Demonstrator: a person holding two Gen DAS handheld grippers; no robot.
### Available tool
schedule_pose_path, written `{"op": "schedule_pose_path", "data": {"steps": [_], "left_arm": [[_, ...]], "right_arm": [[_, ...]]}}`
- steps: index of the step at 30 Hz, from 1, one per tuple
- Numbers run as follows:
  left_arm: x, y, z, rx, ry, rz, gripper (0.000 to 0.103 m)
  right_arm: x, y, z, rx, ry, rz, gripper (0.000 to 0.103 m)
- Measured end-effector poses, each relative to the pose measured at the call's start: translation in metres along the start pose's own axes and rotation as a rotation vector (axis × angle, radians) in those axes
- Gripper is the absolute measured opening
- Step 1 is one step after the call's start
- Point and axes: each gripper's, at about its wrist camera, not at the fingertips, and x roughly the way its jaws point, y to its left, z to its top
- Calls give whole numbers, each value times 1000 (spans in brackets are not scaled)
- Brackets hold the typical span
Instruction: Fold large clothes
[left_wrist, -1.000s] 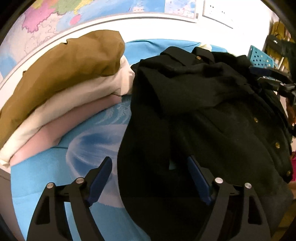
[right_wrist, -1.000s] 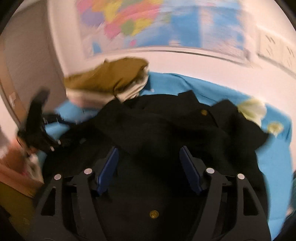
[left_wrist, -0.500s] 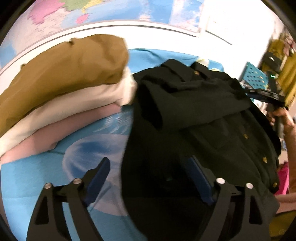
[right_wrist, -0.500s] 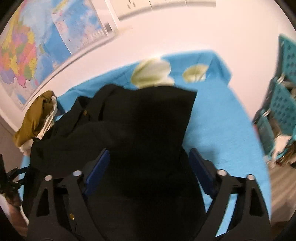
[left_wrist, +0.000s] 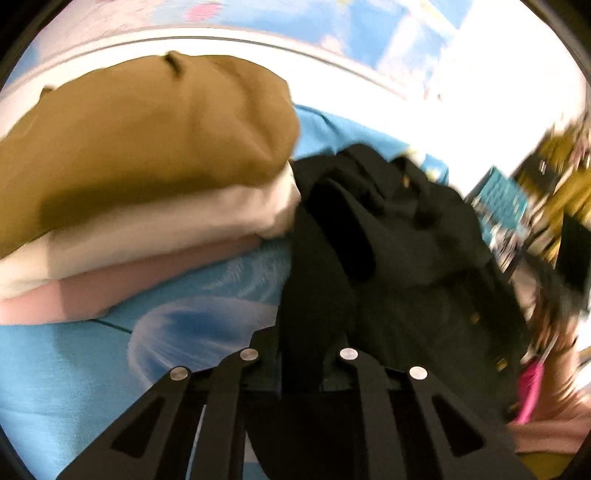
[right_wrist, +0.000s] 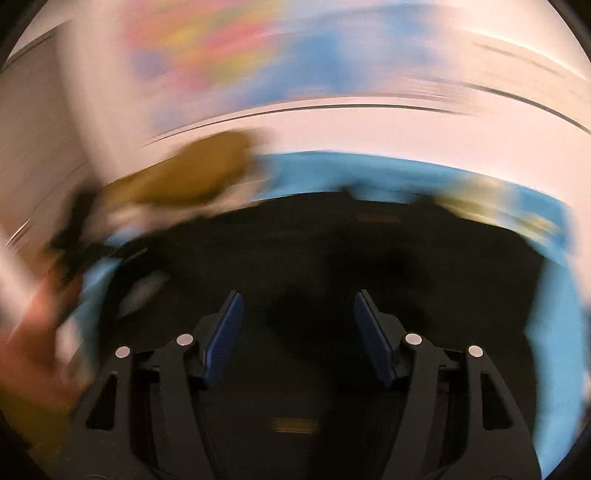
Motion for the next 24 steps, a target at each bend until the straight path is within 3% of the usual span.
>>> {"op": "schedule_pose_path", "data": {"steps": [1,3,5,8,9,10,11,13,15,17,19,21,24], "left_arm": [[-2,3,3,-16,3,-23,10],[-3,5,7,-33,8,-50,10],[-2,6,12,-48,20,-52,10],[3,10,16,-68,40,-45,14],[5,9,17,-70,48,-45,16],[5,11,15,-71,53,-39,19],[4,10,15,-70,50,-25,22],[-7,14,15,-73,6,-12,45],[-26,22,17,-93,-60,-58,61],[-56,32,18,-126,-151,-138,63],[-77,39,17,-147,-216,-158,68],[-92,39,15,-139,-256,-143,68],[-95,31,8,-99,-256,-142,68]], "right_arm": [[20,34,2,-74,38,114,66],[47,72,3,-145,96,245,74],[77,106,-2,-217,161,304,77],[116,136,-10,-292,242,271,76],[126,144,-12,-316,268,262,57],[131,149,-12,-324,286,269,22],[129,153,-9,-320,285,295,5],[109,155,10,-287,223,419,5],[83,157,35,-277,134,469,4],[55,147,70,-238,50,511,4],[26,126,102,-214,-8,485,4],[2,104,122,-196,-22,467,5],[-33,60,137,-193,9,371,6]]}}
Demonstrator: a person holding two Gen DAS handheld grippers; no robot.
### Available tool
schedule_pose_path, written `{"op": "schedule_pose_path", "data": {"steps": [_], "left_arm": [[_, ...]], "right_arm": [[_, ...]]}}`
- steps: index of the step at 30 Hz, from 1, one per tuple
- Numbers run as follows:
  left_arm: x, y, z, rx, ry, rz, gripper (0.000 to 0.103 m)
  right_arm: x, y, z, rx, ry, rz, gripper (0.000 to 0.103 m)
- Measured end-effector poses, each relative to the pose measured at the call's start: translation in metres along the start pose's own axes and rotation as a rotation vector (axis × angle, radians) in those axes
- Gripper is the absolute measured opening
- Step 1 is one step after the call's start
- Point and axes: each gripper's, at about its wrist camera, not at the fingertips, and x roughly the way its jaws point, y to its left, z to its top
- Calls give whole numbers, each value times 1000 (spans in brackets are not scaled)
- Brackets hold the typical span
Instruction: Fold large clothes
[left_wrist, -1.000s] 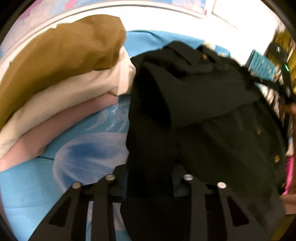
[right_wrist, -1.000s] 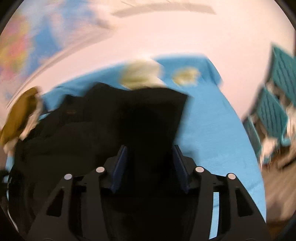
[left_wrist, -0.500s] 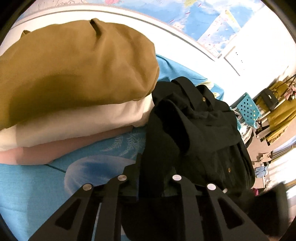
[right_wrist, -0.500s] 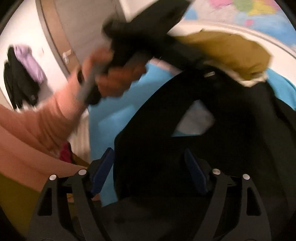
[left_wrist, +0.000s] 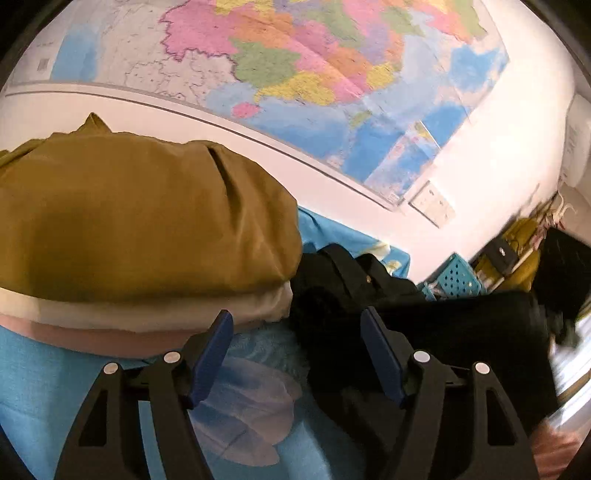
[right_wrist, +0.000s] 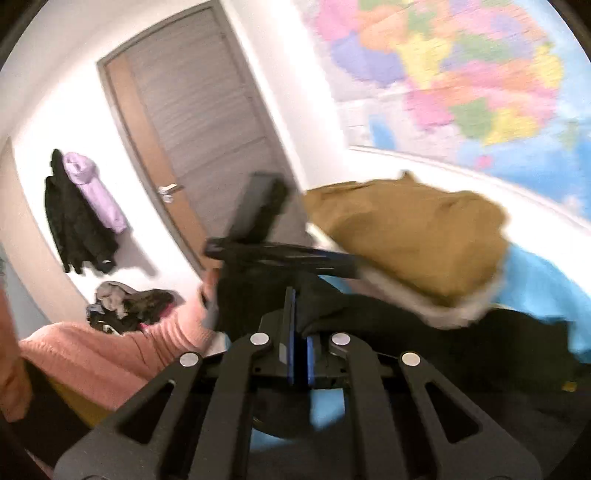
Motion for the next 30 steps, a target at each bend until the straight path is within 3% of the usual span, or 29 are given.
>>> {"op": "schedule_pose_path", "data": {"steps": [3,6,8,10,12,13,17,23,26,28,30], "left_arm": [[19,-17,-15,92,53,24,68],[51,-38,-31,199,132,42,68],[71,-49,-41,244,180,44,68],[96,-63,-49,296,225,73,68],[113,-73,-56,345,244,101,70],[119,-77,-59,368,249,120,73],[139,-82,-64,405,271,200,74],[147,-72,-43,347,235,235,74],[164,-80,-38,381,229,284,71],[173,-84,-35,405,227,301,42],[180,-85,-31,396,215,332,29]], "right_arm": [[-31,-30,-15,22,87,-161,10],[-46,-64,-57,93,216,-359,17],[-42,-88,-84,164,307,-477,34],[-40,-105,-105,210,348,-578,67],[-51,-122,-126,278,314,-655,77],[-60,-126,-136,312,266,-663,77],[-86,-112,-178,377,69,-562,83],[-74,-88,-229,445,15,-464,86],[-67,-86,-237,503,-62,-394,80],[-55,-93,-234,545,-87,-295,75],[-40,-98,-231,578,-83,-199,65]]}}
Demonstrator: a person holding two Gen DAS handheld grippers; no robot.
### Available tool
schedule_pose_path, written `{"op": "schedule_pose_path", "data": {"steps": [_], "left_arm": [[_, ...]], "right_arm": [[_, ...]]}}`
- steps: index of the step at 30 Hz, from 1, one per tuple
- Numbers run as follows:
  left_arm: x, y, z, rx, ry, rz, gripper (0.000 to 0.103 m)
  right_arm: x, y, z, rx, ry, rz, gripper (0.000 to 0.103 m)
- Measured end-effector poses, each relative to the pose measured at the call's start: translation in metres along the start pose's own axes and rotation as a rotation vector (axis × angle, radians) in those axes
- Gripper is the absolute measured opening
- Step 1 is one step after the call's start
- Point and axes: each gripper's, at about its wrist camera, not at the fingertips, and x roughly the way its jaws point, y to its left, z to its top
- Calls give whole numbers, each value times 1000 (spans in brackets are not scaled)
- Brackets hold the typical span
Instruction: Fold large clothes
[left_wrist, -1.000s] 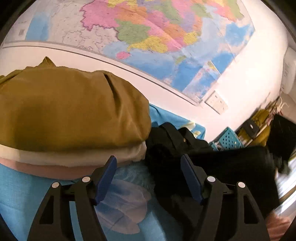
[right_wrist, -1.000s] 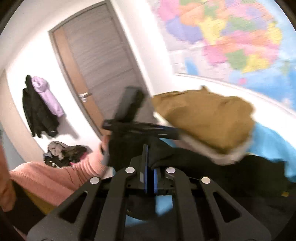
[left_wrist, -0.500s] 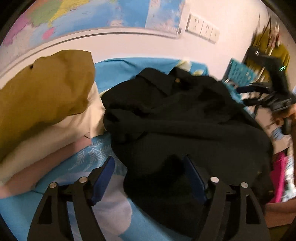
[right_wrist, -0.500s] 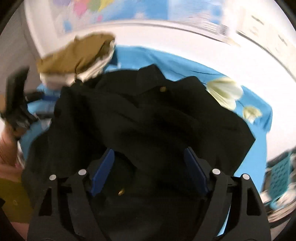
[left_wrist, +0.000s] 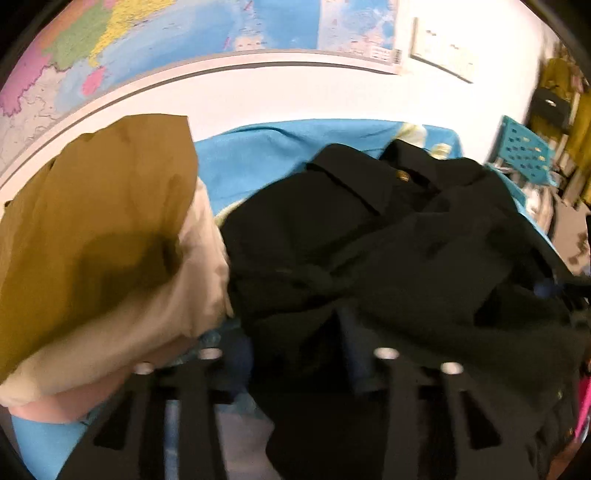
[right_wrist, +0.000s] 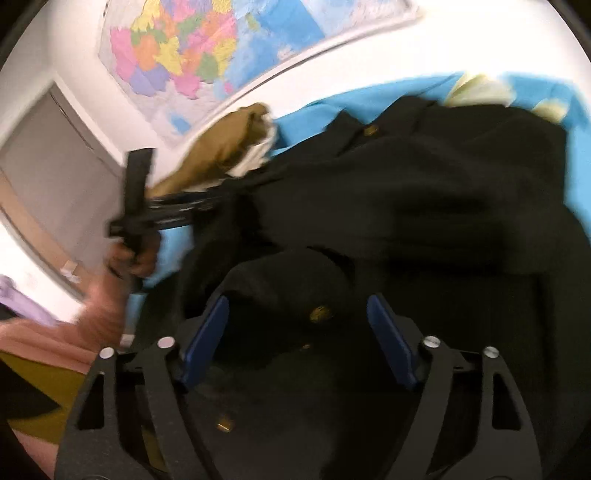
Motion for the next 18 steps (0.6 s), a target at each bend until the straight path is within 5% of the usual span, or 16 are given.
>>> {"op": "schedule_pose_path", "data": {"steps": [2,3,4,7,9,12,14,15,18], "left_arm": [[-1,3,4,-23,-12,0,22],[-2,4,5,-32,-13,-3,20],[-2,5,6,-40,-13,-3,17],[-6,10,5,-62,-13,-3,15],[-9,8,4,-53,-19,-6,15],[-13,3,2,-6,-29,21,22],[-13,1,2,5,-31,27,25],[-13,0,2,12,-32,31,29],[-11,-4,1,28,-32,32,39]], "right_arm": [[10,1,2,16,24,77,54],[10,5,4,4,26,103,37],[6,10,6,-6,15,125,6],[-24,21,12,-29,-83,132,0],[-56,27,15,-42,-183,162,1],[-82,37,20,-113,-247,12,5],[-77,27,19,-54,-203,-28,30],[-69,19,17,-5,-176,-26,57],[-29,-1,12,84,-66,-33,64]]}}
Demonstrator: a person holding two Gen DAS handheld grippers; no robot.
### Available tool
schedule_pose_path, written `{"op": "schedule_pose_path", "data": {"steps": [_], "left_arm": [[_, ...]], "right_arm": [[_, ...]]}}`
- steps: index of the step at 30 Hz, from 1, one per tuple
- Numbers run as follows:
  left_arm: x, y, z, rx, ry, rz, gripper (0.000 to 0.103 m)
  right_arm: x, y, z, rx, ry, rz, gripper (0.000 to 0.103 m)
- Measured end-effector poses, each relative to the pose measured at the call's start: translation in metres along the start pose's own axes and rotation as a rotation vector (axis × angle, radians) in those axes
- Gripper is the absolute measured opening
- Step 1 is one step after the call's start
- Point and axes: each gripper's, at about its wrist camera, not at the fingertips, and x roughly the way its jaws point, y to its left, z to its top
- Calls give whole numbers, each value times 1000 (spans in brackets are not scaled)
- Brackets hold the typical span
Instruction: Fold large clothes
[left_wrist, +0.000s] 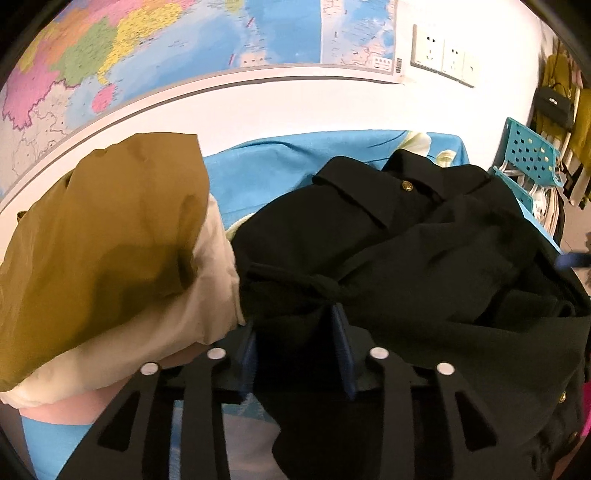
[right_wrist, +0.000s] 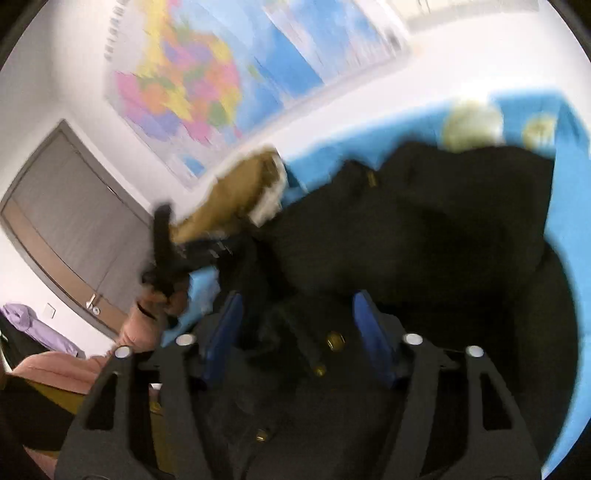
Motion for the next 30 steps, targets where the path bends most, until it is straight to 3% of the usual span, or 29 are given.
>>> {"op": "schedule_pose_path", "data": {"steps": [3,5,6,7,9,12,15,17,18,19,22,24,26,27,28,30], "left_arm": [[1,-6,-2,24,0,6,44],[3,-8,-3,31,4,13,44],[3,-8,-3,32,4,16,43],[2,-8,-4,30,0,19,37],[1,-4,-5,16,-5,24,29],[-1,3,-4,-20,-4,1,28],[-3,0,-4,-16,-16,25,29],[-9,-7,-4,8,-39,54,31],[-14,-11,-5,19,-54,57,38],[-21,-16,-5,36,-78,59,45],[-47,-30,-8,108,-166,41,56],[-59,-38,-10,142,-191,14,62],[-66,-46,-12,182,-206,16,64],[-68,-49,-14,197,-209,24,67],[-67,-50,-15,203,-206,29,68],[-61,-48,-16,190,-181,38,68]], "right_arm": [[40,-16,-6,102,100,87,65],[45,-15,-9,93,104,152,53],[41,-11,-9,74,91,168,38],[33,-6,-8,57,71,183,5],[4,7,-7,7,-19,185,2],[-53,17,-3,-13,-185,171,0],[-93,30,-3,-63,-300,49,1],[-91,29,-2,-70,-269,-5,7],[-82,26,-3,-57,-235,-6,18],[-73,22,-3,-39,-213,-13,43],[-25,5,-7,-45,-85,-83,65],[2,-8,-7,-14,-20,-62,74],[23,-18,-12,-15,33,-19,73],[31,-17,-12,-46,55,-26,58],[34,-13,-12,-69,68,5,22],[21,-7,-5,-79,18,42,8]]}}
